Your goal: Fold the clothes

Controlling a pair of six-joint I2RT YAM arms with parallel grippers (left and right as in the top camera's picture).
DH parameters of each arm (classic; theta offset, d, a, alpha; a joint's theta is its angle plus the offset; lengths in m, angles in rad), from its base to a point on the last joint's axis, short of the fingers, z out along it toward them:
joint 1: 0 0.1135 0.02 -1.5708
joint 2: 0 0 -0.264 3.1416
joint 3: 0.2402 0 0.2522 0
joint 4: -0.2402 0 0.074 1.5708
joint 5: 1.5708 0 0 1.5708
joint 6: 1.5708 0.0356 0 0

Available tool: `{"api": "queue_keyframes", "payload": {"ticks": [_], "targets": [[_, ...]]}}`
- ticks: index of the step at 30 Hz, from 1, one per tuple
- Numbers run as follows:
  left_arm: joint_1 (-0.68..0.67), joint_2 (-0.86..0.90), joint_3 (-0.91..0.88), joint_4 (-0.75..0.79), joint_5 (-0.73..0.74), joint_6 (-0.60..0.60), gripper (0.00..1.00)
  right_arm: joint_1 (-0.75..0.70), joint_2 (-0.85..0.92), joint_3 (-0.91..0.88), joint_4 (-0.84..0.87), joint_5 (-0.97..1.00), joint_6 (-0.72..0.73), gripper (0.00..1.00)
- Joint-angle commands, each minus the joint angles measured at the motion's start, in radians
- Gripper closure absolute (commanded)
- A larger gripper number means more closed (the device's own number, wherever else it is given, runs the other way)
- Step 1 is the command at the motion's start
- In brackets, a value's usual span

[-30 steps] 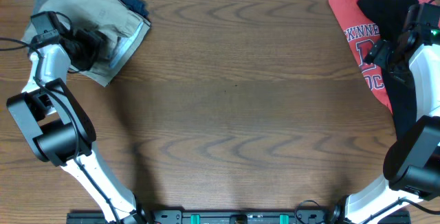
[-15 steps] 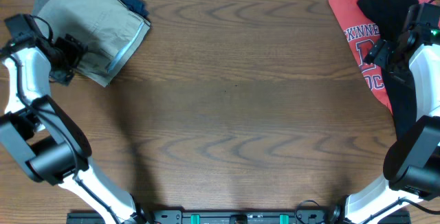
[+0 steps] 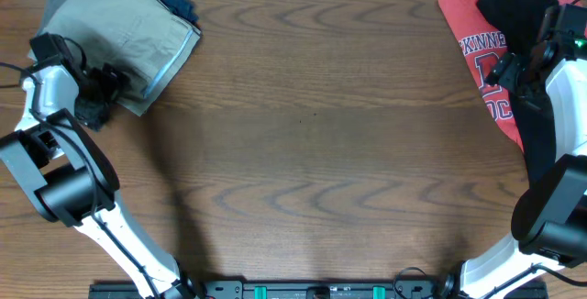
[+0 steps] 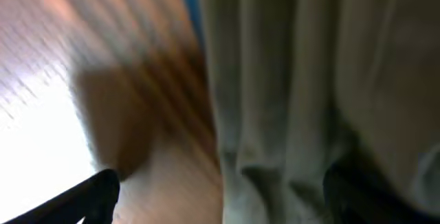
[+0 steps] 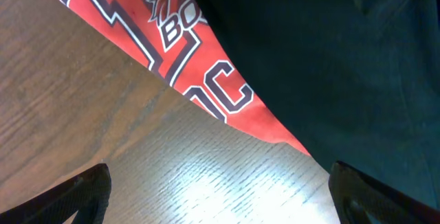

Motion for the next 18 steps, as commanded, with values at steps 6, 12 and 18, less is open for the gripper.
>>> {"api": "queue_keyframes", "payload": {"ticks": [6,12,18], "targets": [[-0.029,0.049,-0.011,0.057,0.018,0.033,0.05,-0.001,0.005,0.003,-0.001,0.010,0.013,0.01],[-0.075,0.061,-0.011,0.122,0.067,0.033,0.09,-0.001,0.005,0.004,-0.001,0.010,0.013,0.01],[-0.104,0.068,-0.011,0.173,0.066,0.032,0.50,-0.001,0.005,0.003,-0.001,0.010,0.013,0.01]]}}
